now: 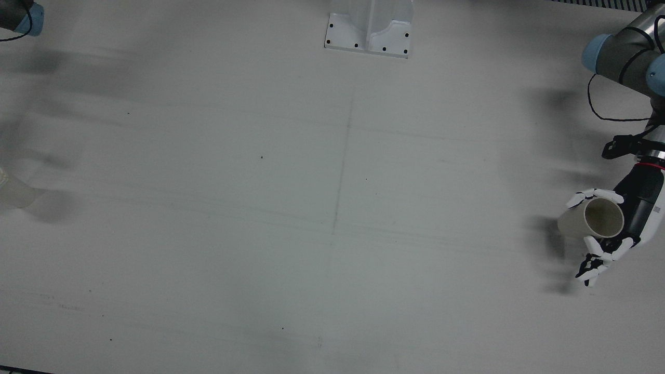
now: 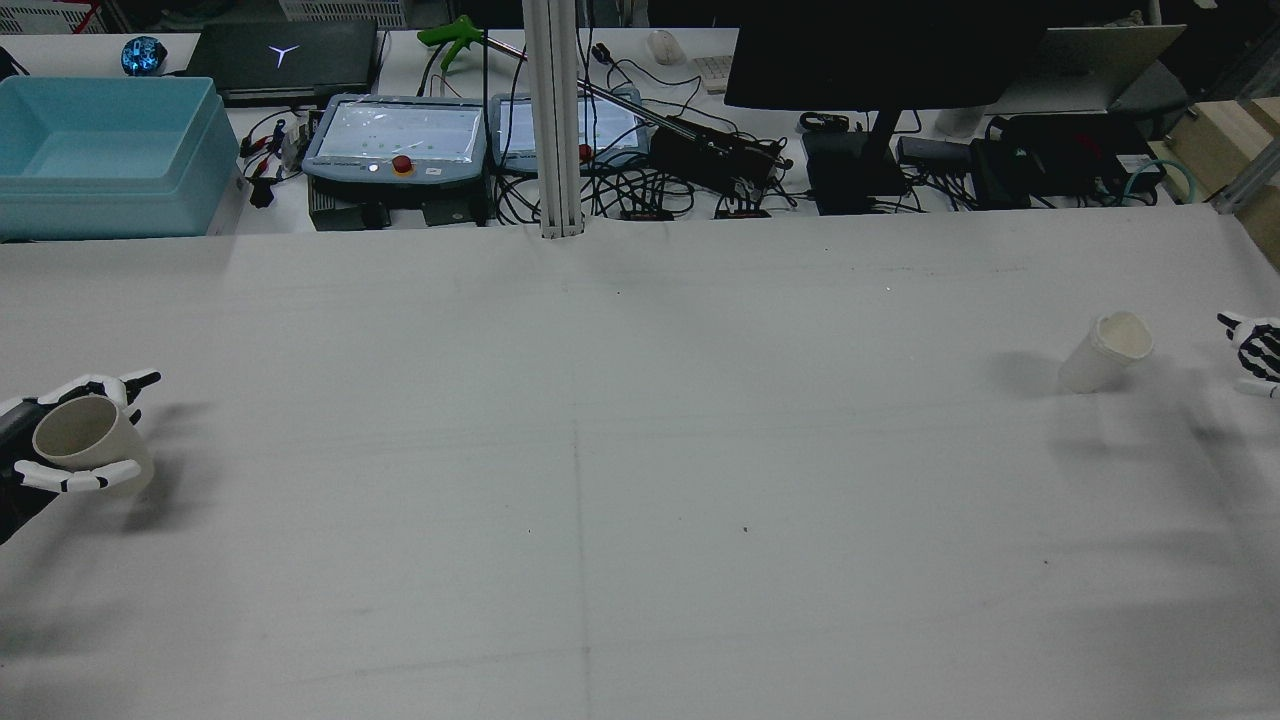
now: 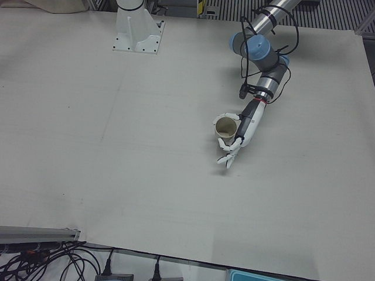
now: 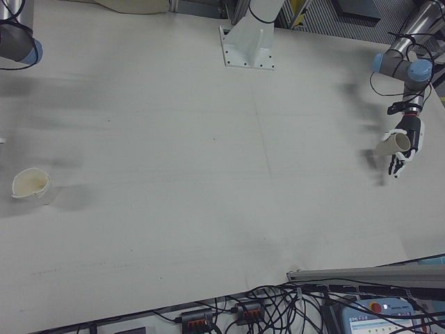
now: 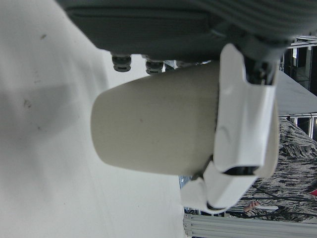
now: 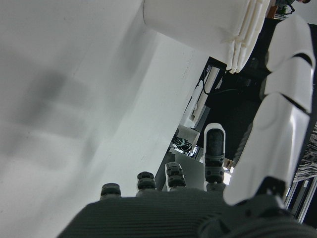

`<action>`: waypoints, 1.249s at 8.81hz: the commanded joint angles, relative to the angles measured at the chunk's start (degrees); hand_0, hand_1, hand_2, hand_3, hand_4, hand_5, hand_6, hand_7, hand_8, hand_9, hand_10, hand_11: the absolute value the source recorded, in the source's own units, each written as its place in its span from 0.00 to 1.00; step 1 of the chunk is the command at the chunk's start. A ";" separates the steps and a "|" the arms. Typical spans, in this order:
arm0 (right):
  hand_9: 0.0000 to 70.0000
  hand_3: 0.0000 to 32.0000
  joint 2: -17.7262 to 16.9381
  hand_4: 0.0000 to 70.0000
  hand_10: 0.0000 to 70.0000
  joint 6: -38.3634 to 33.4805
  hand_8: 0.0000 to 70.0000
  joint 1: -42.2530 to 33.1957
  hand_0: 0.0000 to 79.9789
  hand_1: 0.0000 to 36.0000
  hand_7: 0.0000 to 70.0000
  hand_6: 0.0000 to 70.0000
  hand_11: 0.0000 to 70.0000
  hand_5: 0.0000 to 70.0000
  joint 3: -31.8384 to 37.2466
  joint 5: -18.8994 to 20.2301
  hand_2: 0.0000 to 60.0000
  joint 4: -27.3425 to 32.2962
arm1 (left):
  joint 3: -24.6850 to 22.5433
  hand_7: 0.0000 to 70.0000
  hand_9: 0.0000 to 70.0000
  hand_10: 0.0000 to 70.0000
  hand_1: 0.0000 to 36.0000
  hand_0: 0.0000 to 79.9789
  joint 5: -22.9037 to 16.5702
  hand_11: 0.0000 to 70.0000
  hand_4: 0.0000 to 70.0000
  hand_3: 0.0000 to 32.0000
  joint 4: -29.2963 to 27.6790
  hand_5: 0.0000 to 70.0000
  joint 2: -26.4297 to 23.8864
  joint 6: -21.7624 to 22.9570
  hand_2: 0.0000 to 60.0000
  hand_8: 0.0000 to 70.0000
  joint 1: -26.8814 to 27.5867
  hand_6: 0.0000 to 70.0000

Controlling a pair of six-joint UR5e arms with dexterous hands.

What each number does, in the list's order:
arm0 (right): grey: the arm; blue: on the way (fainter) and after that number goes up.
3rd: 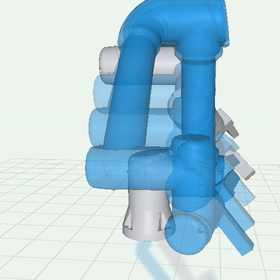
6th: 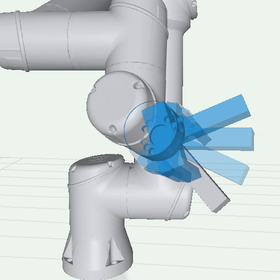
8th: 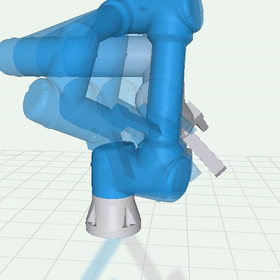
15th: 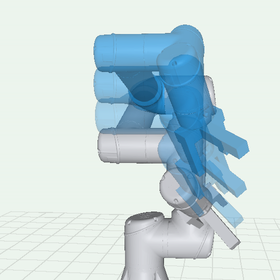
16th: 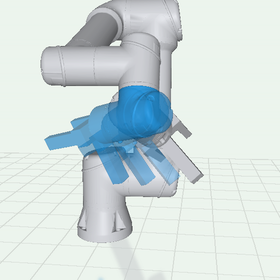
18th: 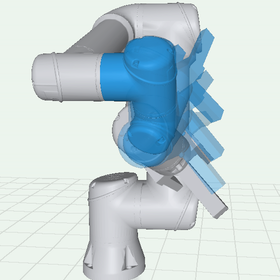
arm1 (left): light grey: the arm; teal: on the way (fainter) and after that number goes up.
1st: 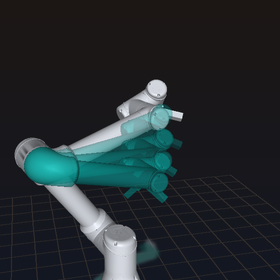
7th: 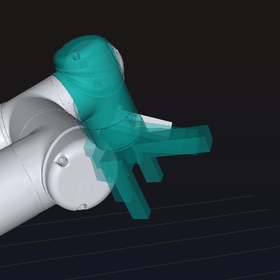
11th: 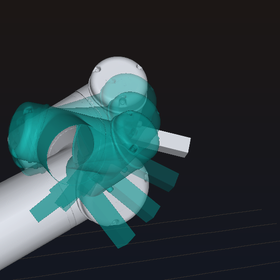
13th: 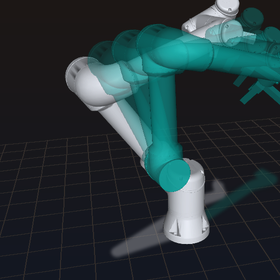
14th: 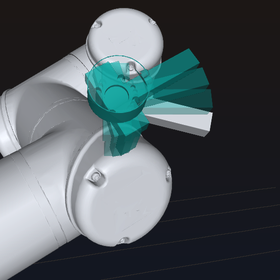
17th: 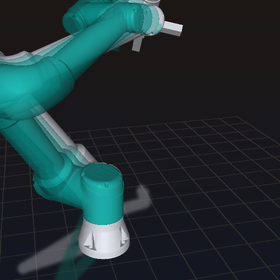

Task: Pour water
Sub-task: 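Wrap the right hand fingers around the white cup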

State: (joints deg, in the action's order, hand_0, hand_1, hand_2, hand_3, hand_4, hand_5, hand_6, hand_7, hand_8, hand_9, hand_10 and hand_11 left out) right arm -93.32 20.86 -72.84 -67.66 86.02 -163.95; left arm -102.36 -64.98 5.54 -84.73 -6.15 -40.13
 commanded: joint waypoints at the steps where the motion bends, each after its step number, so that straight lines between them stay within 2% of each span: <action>1: 0.08 0.32 3.93 0.00 0.00 0.76 0.05 1.65 0.62 0.47 0.20 0.04 0.00 0.73 -0.02 -0.06 0.22 -6.29 | 0.41 0.27 0.05 0.04 0.96 0.78 0.12 0.08 0.72 0.00 -0.26 1.00 0.00 0.00 0.98 0.05 -0.04 0.15; 2: 0.06 0.52 3.85 0.00 0.00 0.85 0.05 1.39 0.62 0.50 0.19 0.02 0.00 0.70 -0.02 -0.06 0.23 -6.30 | 0.50 0.27 0.05 0.03 0.94 0.77 0.03 0.08 0.72 0.00 -0.35 1.00 0.09 0.00 0.97 0.05 -0.12 0.14; 3: 0.06 0.52 3.85 0.00 0.00 1.11 0.05 1.47 0.62 0.50 0.18 0.02 0.00 0.71 -0.02 -0.06 0.25 -6.38 | 1.19 0.26 0.05 0.03 0.92 0.76 0.12 0.08 0.71 0.00 -1.57 1.00 0.18 0.09 0.96 0.05 -0.04 0.14; 5: 0.07 0.41 3.85 0.00 0.00 2.34 0.04 1.74 0.62 0.50 0.20 0.03 0.00 0.74 -0.02 -0.06 0.25 -6.56 | 1.55 0.26 0.05 0.03 0.91 0.76 0.12 0.08 0.70 0.00 -1.93 1.00 0.09 0.09 0.94 0.05 -0.13 0.14; 7: 0.07 0.36 3.94 0.00 0.00 2.52 0.04 1.22 0.62 0.49 0.21 0.03 0.00 0.75 -0.02 -0.15 0.24 -10.06 | 1.55 0.26 0.05 0.03 0.91 0.76 0.03 0.08 0.70 0.00 -1.93 1.00 0.26 0.09 0.93 0.05 -0.13 0.14; 8: 0.04 0.56 3.94 0.00 0.00 2.43 0.04 -1.05 0.62 0.48 0.17 0.01 0.00 0.70 -0.02 -0.15 0.22 -10.16 | 1.55 0.26 0.05 0.03 0.91 0.76 0.12 0.08 0.70 0.00 -2.02 1.00 0.26 0.09 0.92 0.05 -0.13 0.14; 9: 0.00 1.00 3.94 0.00 0.00 2.34 0.04 -1.33 0.62 0.46 0.10 0.00 0.00 0.59 -0.02 -0.15 0.19 -10.16 | 1.55 0.26 0.05 0.03 0.91 0.76 0.12 0.08 0.70 0.00 -2.02 1.00 0.26 0.09 0.93 0.05 -0.13 0.13; 10: 0.00 1.00 3.94 0.00 0.00 2.34 0.05 -1.34 0.61 0.44 0.08 0.00 0.00 0.56 -0.02 -0.15 0.17 -10.16 | 1.55 0.26 0.05 0.03 0.91 0.76 0.12 0.08 0.70 0.00 -2.20 1.00 0.26 0.09 0.93 0.05 -0.13 0.14; 11: 0.00 0.88 4.02 0.00 0.00 2.52 0.04 -0.73 0.60 0.42 0.10 0.00 0.00 0.60 -0.02 -0.15 0.17 -10.25 | 1.55 0.26 0.05 0.03 0.92 0.76 0.12 0.08 0.70 0.00 -2.28 1.00 0.18 0.09 0.93 0.05 -0.13 0.14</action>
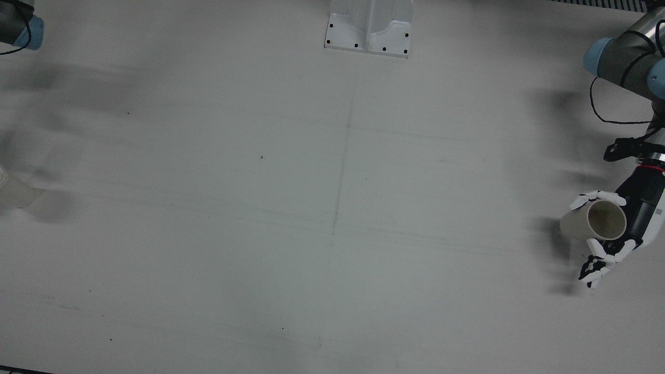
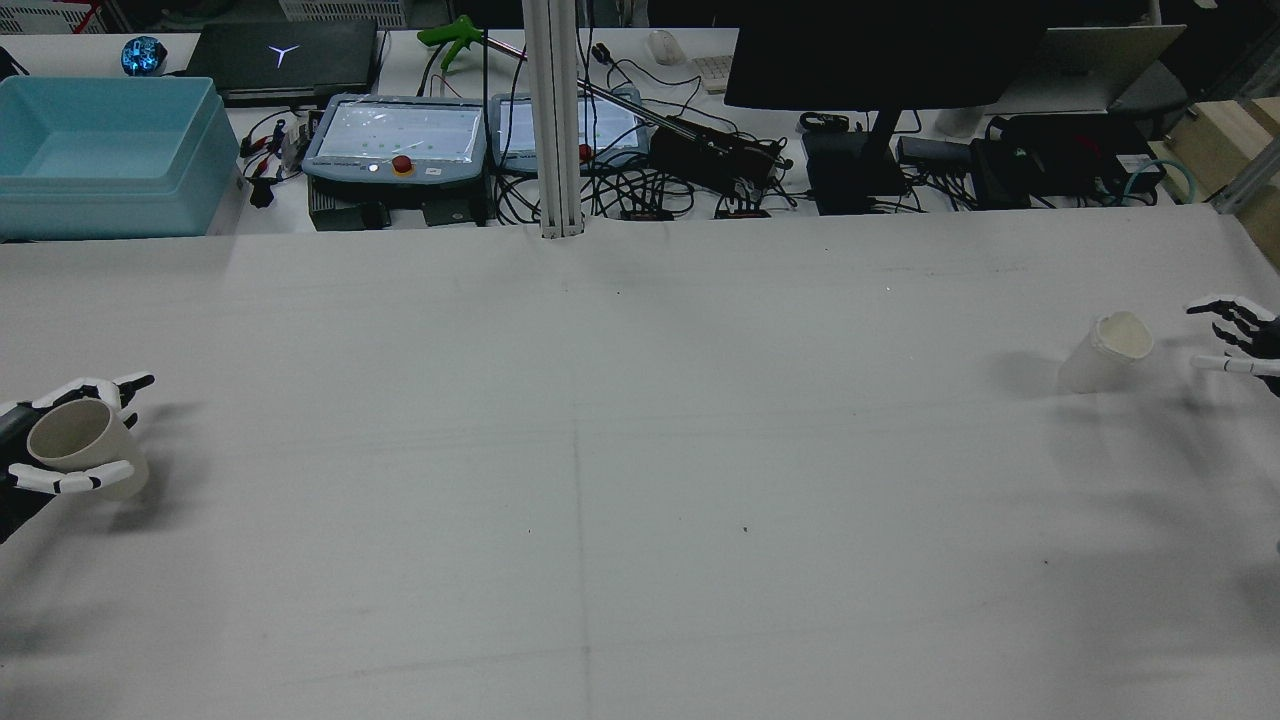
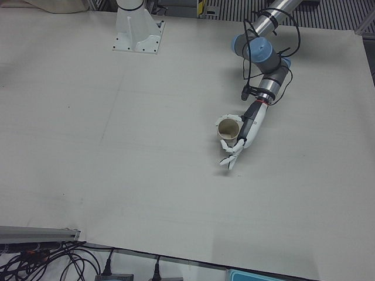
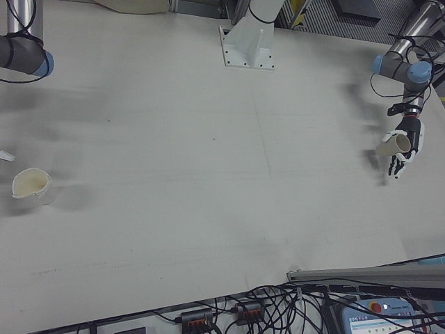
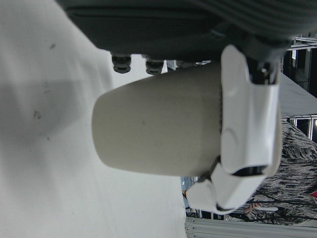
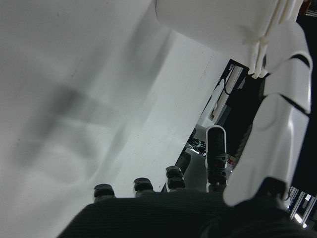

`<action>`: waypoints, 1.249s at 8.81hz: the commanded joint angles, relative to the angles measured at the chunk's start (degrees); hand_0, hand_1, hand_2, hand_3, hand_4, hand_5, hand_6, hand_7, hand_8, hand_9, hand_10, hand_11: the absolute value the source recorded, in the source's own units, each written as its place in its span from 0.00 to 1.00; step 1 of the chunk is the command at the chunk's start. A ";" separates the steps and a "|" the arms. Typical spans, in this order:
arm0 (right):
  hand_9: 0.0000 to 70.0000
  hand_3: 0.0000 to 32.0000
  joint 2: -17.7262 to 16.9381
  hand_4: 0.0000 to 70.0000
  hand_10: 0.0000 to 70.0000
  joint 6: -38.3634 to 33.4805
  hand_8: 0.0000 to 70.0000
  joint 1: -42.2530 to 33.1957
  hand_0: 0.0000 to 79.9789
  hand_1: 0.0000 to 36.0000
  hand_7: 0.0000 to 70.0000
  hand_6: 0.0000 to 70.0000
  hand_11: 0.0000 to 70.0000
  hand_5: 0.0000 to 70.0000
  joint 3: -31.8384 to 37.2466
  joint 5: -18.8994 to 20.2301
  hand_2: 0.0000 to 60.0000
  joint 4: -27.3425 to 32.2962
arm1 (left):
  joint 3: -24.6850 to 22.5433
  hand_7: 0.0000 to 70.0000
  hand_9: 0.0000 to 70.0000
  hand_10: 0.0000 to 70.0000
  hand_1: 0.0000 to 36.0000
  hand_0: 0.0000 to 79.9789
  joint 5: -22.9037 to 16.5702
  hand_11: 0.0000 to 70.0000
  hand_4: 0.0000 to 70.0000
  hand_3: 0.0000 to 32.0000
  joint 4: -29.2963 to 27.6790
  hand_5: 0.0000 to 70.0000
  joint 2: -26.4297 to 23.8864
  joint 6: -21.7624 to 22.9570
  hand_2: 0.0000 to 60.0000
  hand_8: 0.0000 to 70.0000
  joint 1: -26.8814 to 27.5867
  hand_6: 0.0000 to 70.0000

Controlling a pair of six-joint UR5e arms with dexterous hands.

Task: Pour water
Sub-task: 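Wrap the right hand fingers around the white cup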

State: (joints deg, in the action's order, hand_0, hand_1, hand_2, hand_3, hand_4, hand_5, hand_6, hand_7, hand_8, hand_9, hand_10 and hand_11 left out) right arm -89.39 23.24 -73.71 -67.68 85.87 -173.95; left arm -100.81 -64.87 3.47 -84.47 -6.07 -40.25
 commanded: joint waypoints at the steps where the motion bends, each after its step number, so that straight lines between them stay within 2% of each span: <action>1: 0.00 0.86 0.61 0.00 0.00 0.22 0.04 1.18 0.60 0.42 0.10 0.00 0.00 0.60 0.00 0.00 0.18 -0.34 | 0.09 0.26 0.05 0.03 0.91 0.76 0.01 0.08 0.70 0.00 -0.31 1.00 0.01 0.00 0.93 0.05 0.00 0.14; 2: 0.01 0.49 1.84 0.00 0.00 0.31 0.04 2.33 0.60 0.43 0.14 0.00 0.00 0.66 0.00 0.00 0.21 -1.73 | 0.53 0.26 0.05 0.04 0.90 0.76 0.01 0.08 0.70 0.00 -1.09 1.00 -0.08 0.00 0.92 0.05 0.00 0.14; 3: 0.02 0.34 3.50 0.00 0.00 0.92 0.04 2.86 0.60 0.44 0.16 0.01 0.00 0.71 -0.09 -0.09 0.22 -3.92 | 0.70 0.26 0.05 0.03 0.90 0.76 0.01 0.08 0.69 0.00 -1.36 1.00 0.01 0.00 0.91 0.05 0.00 0.13; 5: 0.02 0.31 4.05 0.00 0.00 1.63 0.03 2.86 0.60 0.44 0.16 0.01 0.00 0.72 -0.26 -0.09 0.21 -4.29 | 0.79 0.25 0.05 0.03 0.90 0.76 0.01 0.08 0.69 0.00 -1.72 1.00 0.01 0.17 0.90 0.05 -0.09 0.13; 8: 0.02 0.34 3.79 0.00 0.00 2.33 0.03 2.43 0.61 0.45 0.16 0.00 0.00 0.73 -0.26 0.00 0.21 -4.29 | 1.58 0.25 0.05 0.04 0.88 0.75 0.10 0.08 0.67 0.00 -2.15 1.00 0.01 0.18 0.89 0.05 -0.09 0.13; 9: 0.02 0.34 3.44 0.00 0.00 2.42 0.03 -0.36 0.61 0.45 0.16 0.00 0.00 0.74 -0.35 0.08 0.21 -3.94 | 1.59 0.25 0.05 0.03 0.88 0.75 0.10 0.08 0.67 0.00 -2.16 1.00 0.01 0.18 0.88 0.05 -0.09 0.13; 10: 0.02 0.34 3.34 0.00 0.00 2.51 0.03 -3.52 0.61 0.45 0.16 0.00 0.00 0.73 -0.44 0.00 0.21 -0.98 | 1.59 0.25 0.05 0.03 0.89 0.76 0.10 0.08 0.67 0.00 -2.16 1.00 0.01 0.18 0.88 0.05 0.00 0.13; 11: 0.05 0.08 0.30 0.00 0.00 1.81 0.03 -3.72 0.60 0.46 0.15 0.01 0.00 0.77 -0.09 -0.18 0.25 10.01 | 1.59 0.25 0.05 0.04 0.88 0.75 0.27 0.08 0.67 0.00 -2.24 1.00 0.01 0.09 0.87 0.05 0.00 0.13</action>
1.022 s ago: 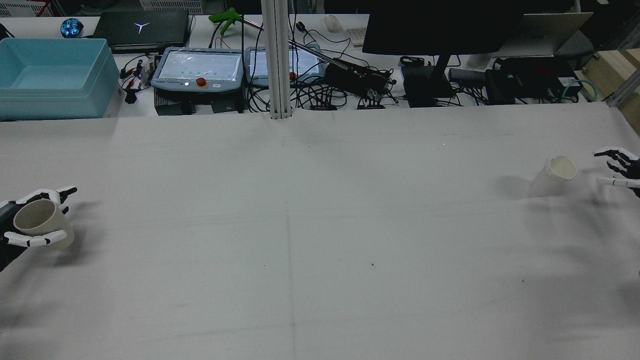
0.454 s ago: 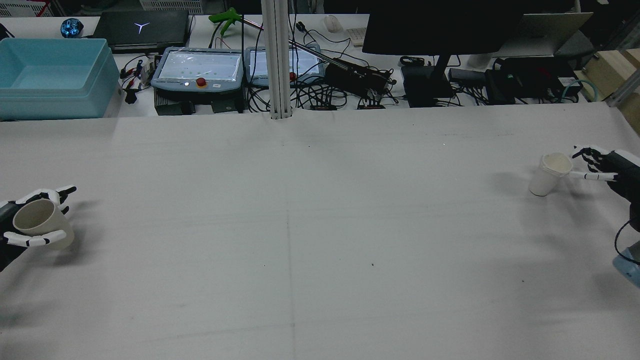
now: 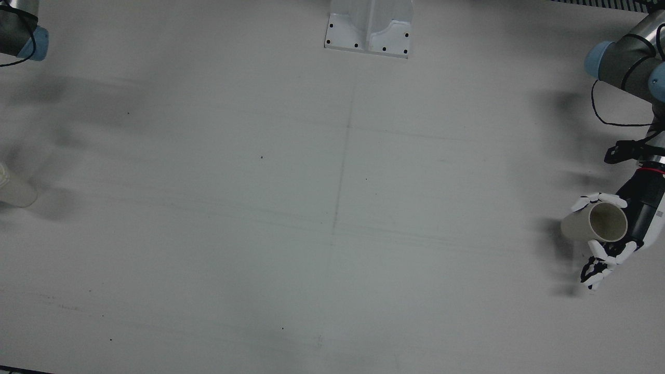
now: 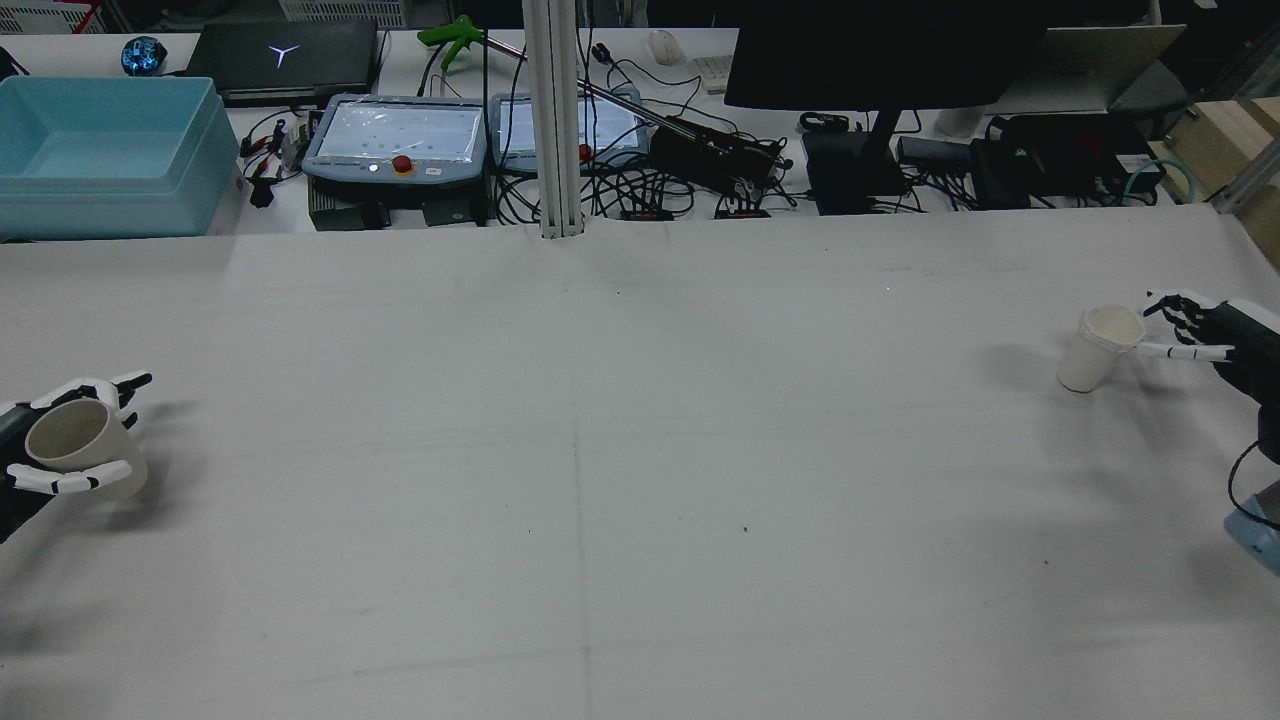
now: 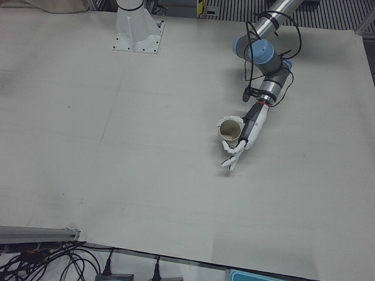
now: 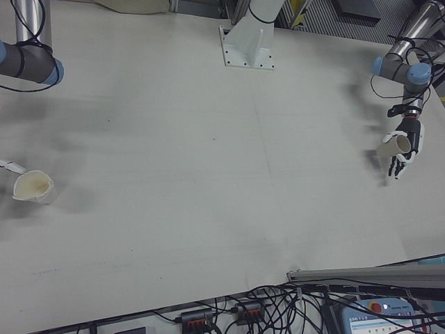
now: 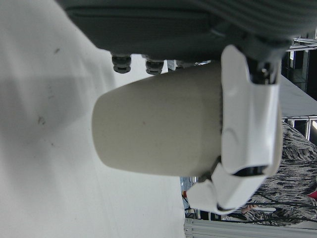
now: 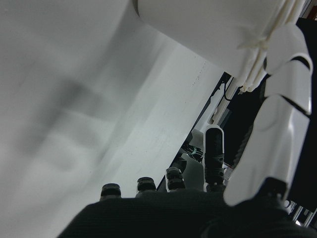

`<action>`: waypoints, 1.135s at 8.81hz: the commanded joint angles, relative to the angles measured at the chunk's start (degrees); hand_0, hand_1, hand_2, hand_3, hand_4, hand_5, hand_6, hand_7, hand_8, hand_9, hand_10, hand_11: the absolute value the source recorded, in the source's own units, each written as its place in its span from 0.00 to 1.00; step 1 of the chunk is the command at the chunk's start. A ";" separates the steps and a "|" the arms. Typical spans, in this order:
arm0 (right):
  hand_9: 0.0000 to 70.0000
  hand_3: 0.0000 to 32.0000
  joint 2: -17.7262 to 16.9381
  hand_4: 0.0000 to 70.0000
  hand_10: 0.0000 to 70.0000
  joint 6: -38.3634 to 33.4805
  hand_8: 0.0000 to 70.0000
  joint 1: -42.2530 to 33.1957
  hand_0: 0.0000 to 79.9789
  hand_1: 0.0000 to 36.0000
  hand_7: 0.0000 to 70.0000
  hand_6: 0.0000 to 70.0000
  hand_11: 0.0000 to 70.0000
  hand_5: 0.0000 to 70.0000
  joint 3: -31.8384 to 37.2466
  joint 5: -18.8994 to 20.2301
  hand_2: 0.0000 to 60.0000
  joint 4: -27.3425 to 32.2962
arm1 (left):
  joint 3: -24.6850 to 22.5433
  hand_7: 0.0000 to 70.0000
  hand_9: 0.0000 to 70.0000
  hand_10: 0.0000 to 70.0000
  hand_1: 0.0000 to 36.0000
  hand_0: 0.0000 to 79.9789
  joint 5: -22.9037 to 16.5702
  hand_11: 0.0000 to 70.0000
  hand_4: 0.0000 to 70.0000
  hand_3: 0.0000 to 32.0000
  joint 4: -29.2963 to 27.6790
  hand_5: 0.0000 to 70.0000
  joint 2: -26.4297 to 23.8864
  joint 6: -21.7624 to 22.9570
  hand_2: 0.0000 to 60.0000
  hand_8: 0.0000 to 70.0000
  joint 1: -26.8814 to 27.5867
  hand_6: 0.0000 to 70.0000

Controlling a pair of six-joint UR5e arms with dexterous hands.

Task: Pour water
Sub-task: 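Wrap the right hand fingers around the white cup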

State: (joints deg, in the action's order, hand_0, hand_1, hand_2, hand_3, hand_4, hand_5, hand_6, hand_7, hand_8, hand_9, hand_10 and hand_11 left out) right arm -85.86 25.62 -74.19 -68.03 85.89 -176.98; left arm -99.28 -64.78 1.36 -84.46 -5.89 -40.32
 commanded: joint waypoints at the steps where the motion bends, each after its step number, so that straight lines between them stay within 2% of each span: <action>1: 0.06 0.01 -4.65 0.00 0.00 -0.74 0.03 -3.59 0.59 0.43 0.14 0.00 0.00 0.79 0.88 -0.72 0.23 19.16 | 0.05 0.25 0.05 0.04 0.88 0.76 0.18 0.08 0.67 0.00 -0.13 1.00 0.00 -0.09 0.86 0.05 0.06 0.13; 2: 0.07 0.00 -4.05 0.00 0.00 -0.83 0.04 -3.16 0.59 0.38 0.15 0.03 0.00 0.91 3.40 -0.73 0.21 20.00 | 0.05 0.25 0.05 0.04 0.88 0.75 0.18 0.08 0.67 0.00 -0.13 1.00 0.00 -0.09 0.85 0.05 0.06 0.13; 3: 0.08 0.00 -3.00 0.05 0.00 -0.83 0.05 -3.15 0.59 0.37 0.17 0.06 0.00 0.96 4.91 -0.55 0.22 20.10 | 0.05 0.25 0.05 0.04 0.87 0.76 0.18 0.08 0.66 0.00 -0.30 1.00 0.00 0.00 0.84 0.05 0.06 0.13; 4: 0.05 0.35 -2.91 0.04 0.00 -0.83 0.05 -3.15 0.59 0.36 0.15 0.04 0.00 0.73 5.10 -0.55 0.16 20.10 | 0.05 0.25 0.05 0.04 0.87 0.76 0.18 0.08 0.66 0.00 -0.39 1.00 0.00 0.00 0.84 0.05 0.06 0.12; 5: 0.02 0.89 -2.73 0.00 0.00 -0.75 0.04 -3.07 0.60 0.37 0.12 0.00 0.00 0.57 5.19 -0.64 0.14 20.10 | 0.14 0.25 0.05 0.04 0.87 0.75 0.18 0.08 0.65 0.00 -0.48 1.00 0.00 -0.09 0.84 0.05 0.06 0.12; 6: 0.01 0.97 -2.38 0.00 0.00 -0.40 0.04 -2.63 0.60 0.37 0.11 0.00 0.00 0.55 5.28 -0.64 0.14 20.10 | 0.32 0.24 0.05 0.04 0.87 0.75 0.18 0.08 0.65 0.00 -0.66 1.00 0.00 -0.09 0.84 0.05 0.15 0.12; 7: 0.03 0.72 -0.72 0.00 0.00 -0.31 0.04 -1.67 0.60 0.37 0.13 0.01 0.00 0.59 6.93 -0.64 0.15 20.10 | 0.84 0.24 0.05 0.04 0.87 0.75 0.18 0.08 0.65 0.00 -1.35 1.00 0.00 -0.09 0.84 0.05 0.06 0.12; 8: 0.05 0.36 2.16 0.00 0.00 -0.13 0.04 0.25 0.59 0.37 0.16 0.04 0.00 0.66 10.34 -0.64 0.16 20.10 | 1.11 0.24 0.05 0.04 0.86 0.75 0.18 0.08 0.65 0.00 -1.45 1.00 0.00 -0.09 0.84 0.05 0.06 0.12; 9: 0.04 0.43 2.98 0.00 0.00 0.30 0.04 1.84 0.59 0.36 0.16 0.03 0.00 0.64 11.16 -0.73 0.18 20.10 | 1.37 0.24 0.05 0.04 0.87 0.75 0.18 0.08 0.65 0.00 -1.80 1.00 0.00 -0.09 0.85 0.05 0.06 0.12; 10: 0.03 0.66 3.16 0.00 0.00 1.61 0.04 2.46 0.59 0.37 0.14 0.02 0.00 0.61 11.08 -0.64 0.18 20.01 | 1.72 0.24 0.05 0.04 0.87 0.75 0.18 0.08 0.65 0.00 -1.97 1.00 0.00 -0.09 0.84 0.05 0.06 0.12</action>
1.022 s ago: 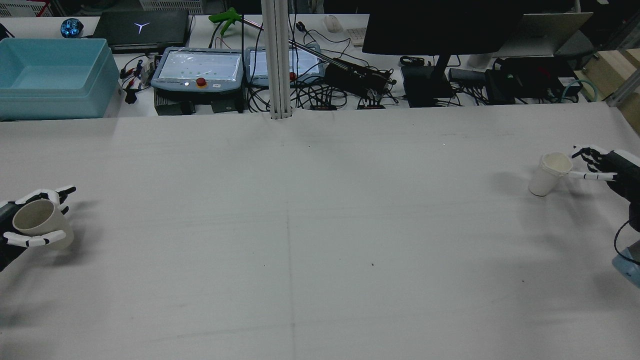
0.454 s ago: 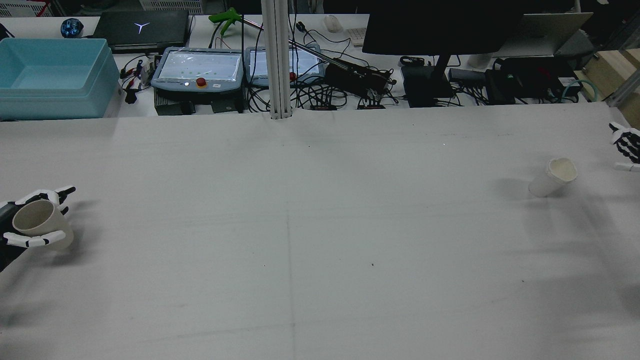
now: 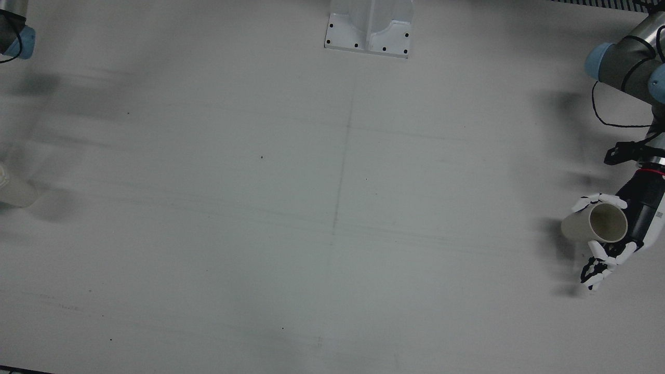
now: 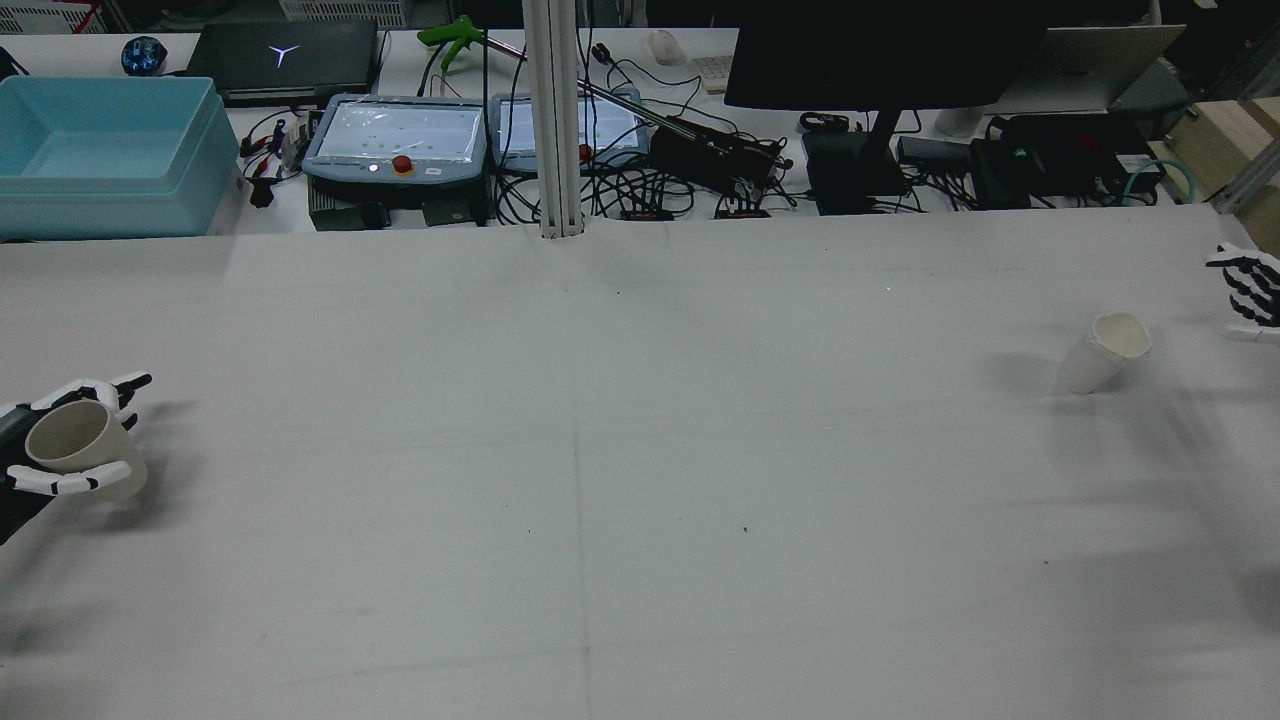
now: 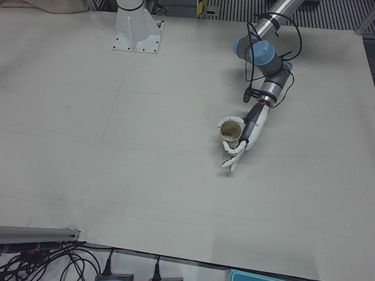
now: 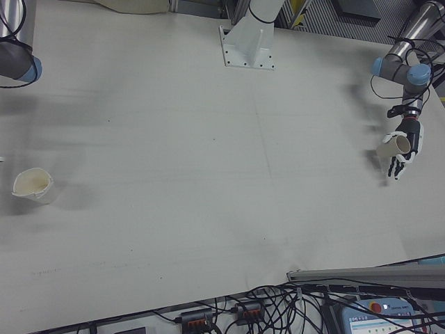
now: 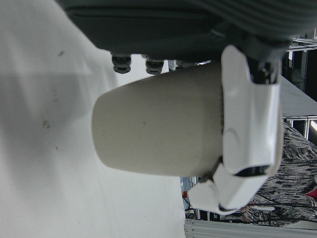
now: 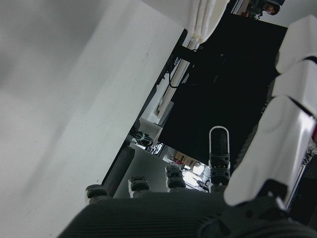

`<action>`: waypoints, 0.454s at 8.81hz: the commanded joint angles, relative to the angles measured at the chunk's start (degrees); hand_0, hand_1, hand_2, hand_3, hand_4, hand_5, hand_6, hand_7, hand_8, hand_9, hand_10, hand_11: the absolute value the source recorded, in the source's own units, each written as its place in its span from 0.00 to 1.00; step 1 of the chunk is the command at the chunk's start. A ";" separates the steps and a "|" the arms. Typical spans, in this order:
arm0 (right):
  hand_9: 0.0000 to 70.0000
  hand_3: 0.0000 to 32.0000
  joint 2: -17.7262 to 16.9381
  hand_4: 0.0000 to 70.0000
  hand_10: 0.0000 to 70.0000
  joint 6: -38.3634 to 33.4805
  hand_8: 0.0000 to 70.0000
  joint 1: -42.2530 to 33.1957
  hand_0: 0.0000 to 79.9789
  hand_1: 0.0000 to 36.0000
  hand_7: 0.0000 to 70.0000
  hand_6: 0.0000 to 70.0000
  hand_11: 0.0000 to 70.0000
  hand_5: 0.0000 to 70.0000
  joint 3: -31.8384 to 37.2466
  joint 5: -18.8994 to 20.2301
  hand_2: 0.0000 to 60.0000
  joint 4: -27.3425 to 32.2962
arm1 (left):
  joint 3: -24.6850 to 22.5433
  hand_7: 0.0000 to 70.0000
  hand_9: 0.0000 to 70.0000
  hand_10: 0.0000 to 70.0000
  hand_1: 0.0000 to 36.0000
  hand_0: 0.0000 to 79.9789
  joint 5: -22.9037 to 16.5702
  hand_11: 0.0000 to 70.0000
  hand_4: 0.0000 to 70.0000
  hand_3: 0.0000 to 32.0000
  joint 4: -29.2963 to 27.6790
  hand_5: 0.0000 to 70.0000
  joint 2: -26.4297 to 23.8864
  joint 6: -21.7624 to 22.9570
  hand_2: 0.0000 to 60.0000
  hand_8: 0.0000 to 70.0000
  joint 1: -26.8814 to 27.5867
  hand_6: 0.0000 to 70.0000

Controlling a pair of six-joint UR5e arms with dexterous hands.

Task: Pour water
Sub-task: 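Wrap the right hand fingers around the white cup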

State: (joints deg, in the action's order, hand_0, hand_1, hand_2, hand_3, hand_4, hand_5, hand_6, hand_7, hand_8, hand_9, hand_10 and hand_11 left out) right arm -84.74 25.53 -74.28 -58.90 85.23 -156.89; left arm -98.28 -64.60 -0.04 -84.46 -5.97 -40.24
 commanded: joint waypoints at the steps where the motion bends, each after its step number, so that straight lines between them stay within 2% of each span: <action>1: 0.03 0.61 1.86 0.00 0.00 1.89 0.04 3.00 0.60 0.39 0.14 0.02 0.00 0.62 1.94 0.02 0.18 -0.08 | 0.81 0.24 0.05 0.04 0.87 0.75 0.00 0.08 0.65 0.00 -0.75 1.00 0.09 0.00 0.84 0.05 -0.01 0.12; 2: 0.04 0.43 1.77 0.00 0.00 1.90 0.04 3.26 0.60 0.39 0.15 0.03 0.00 0.65 1.94 0.11 0.18 -0.08 | 0.81 0.24 0.05 0.04 0.87 0.75 0.09 0.08 0.65 0.00 -0.75 1.00 0.00 0.00 0.83 0.05 -0.01 0.12; 3: 0.04 0.57 1.60 0.01 0.00 1.98 0.05 4.22 0.60 0.39 0.15 0.02 0.00 0.64 1.94 0.20 0.19 -0.08 | 0.90 0.24 0.05 0.04 0.86 0.75 0.96 0.08 0.65 0.00 -0.84 1.00 0.00 0.00 0.84 0.05 0.08 0.12; 4: 0.03 0.67 1.42 0.00 0.00 2.25 0.05 5.45 0.60 0.40 0.14 0.01 0.00 0.63 1.94 0.20 0.18 -0.08 | 0.90 0.24 0.05 0.04 0.86 0.75 1.05 0.08 0.65 0.00 -0.84 1.00 0.00 0.00 0.84 0.05 0.08 0.12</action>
State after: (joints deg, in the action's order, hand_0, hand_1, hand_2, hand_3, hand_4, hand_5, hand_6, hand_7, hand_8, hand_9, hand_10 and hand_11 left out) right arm -83.04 27.34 -70.92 -57.00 85.34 -156.97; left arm -97.48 -64.24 -0.77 -84.44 -5.97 -40.23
